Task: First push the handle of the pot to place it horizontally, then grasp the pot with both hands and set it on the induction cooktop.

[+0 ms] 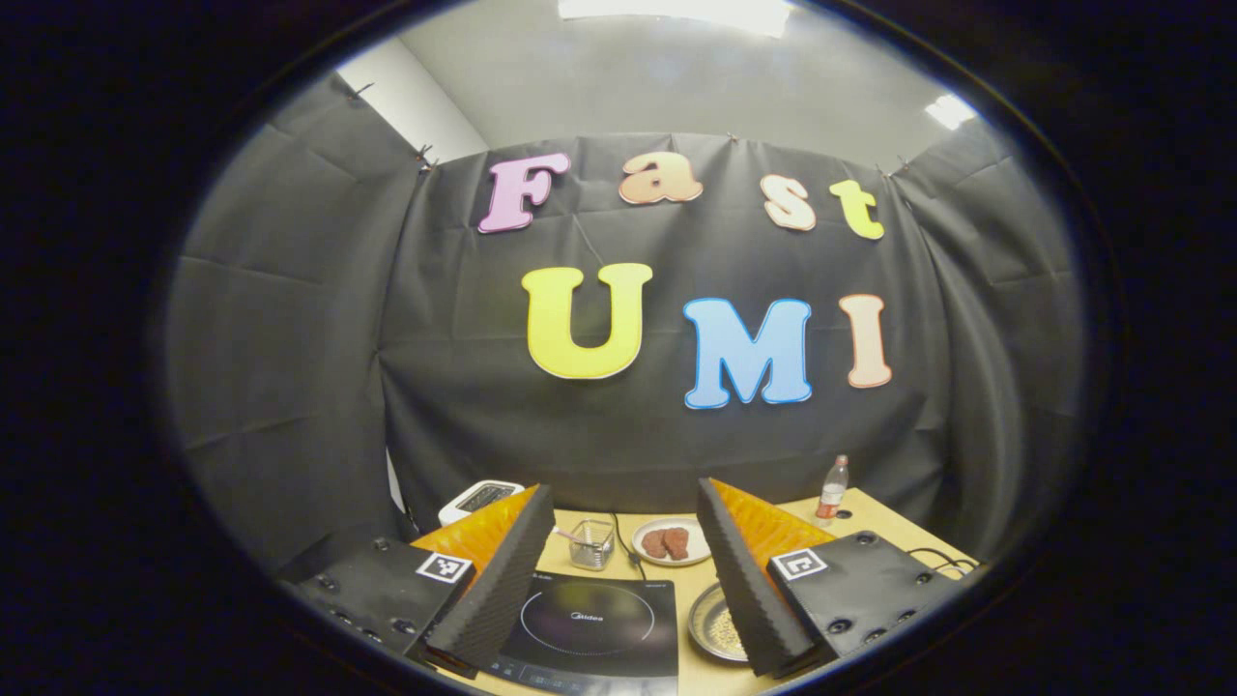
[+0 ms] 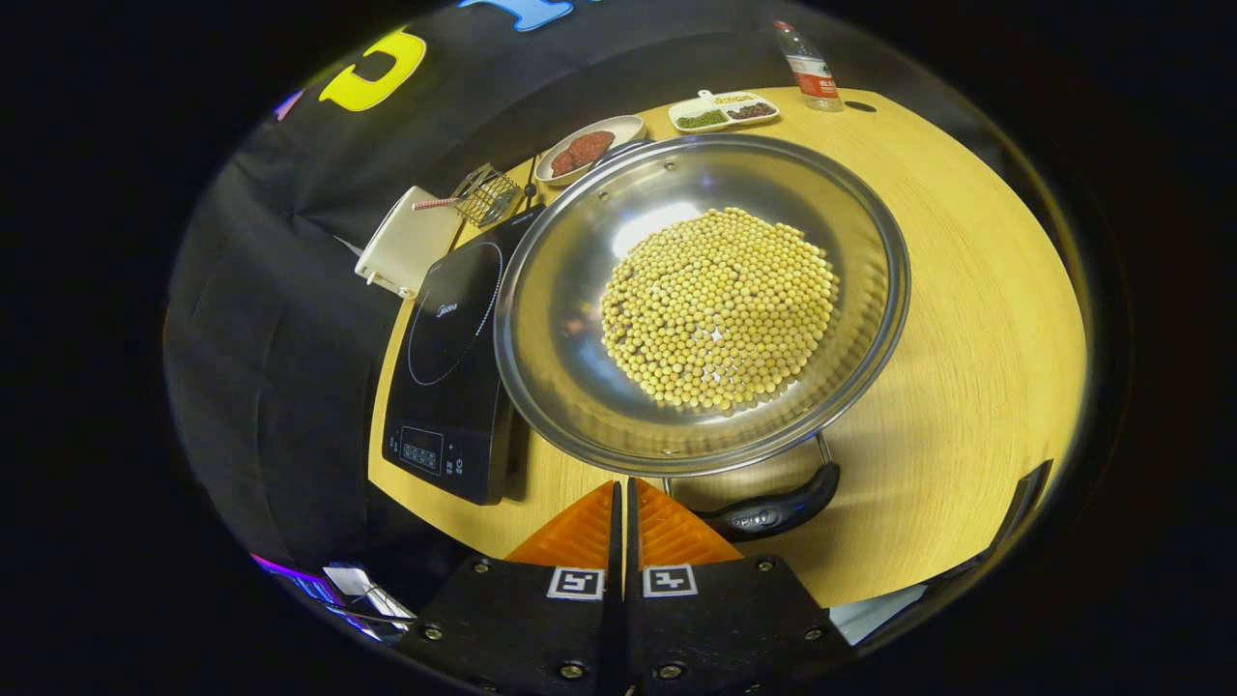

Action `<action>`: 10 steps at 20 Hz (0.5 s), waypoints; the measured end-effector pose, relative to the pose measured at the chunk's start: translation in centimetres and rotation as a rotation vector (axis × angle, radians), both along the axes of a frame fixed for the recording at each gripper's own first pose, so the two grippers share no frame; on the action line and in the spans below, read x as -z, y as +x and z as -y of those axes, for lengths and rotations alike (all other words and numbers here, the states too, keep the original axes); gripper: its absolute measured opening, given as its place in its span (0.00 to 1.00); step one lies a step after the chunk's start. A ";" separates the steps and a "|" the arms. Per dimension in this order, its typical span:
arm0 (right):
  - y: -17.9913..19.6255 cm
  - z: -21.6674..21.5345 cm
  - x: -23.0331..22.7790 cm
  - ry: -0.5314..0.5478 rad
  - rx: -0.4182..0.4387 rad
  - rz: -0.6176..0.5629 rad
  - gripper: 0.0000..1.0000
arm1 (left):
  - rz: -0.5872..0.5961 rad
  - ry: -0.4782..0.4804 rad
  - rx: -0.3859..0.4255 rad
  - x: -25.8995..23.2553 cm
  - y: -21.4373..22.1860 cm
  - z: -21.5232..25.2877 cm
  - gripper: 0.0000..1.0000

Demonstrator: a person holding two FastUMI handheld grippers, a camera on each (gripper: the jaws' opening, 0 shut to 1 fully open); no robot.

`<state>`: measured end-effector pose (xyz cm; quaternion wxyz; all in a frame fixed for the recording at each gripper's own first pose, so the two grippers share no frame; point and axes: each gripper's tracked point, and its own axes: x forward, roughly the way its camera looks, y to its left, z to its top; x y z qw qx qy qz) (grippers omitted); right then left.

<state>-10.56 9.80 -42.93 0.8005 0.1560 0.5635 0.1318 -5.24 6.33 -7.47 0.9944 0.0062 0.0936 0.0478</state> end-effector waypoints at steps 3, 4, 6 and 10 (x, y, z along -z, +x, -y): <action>0.1 1.0 -0.1 -0.011 0.012 0.005 0.01 | 0.002 -0.013 0.003 0.2 0.2 0.2 0.95; 0.2 1.4 0.0 -0.013 0.015 0.006 0.01 | 0.001 -0.017 0.003 0.2 0.4 0.4 0.95; 0.4 2.1 -0.1 -0.019 0.028 0.010 0.01 | -0.001 -0.022 0.009 0.2 0.6 0.8 0.95; 0.6 3.9 0.0 -0.035 0.051 0.013 0.01 | 0.002 -0.021 0.024 0.0 1.3 1.8 0.95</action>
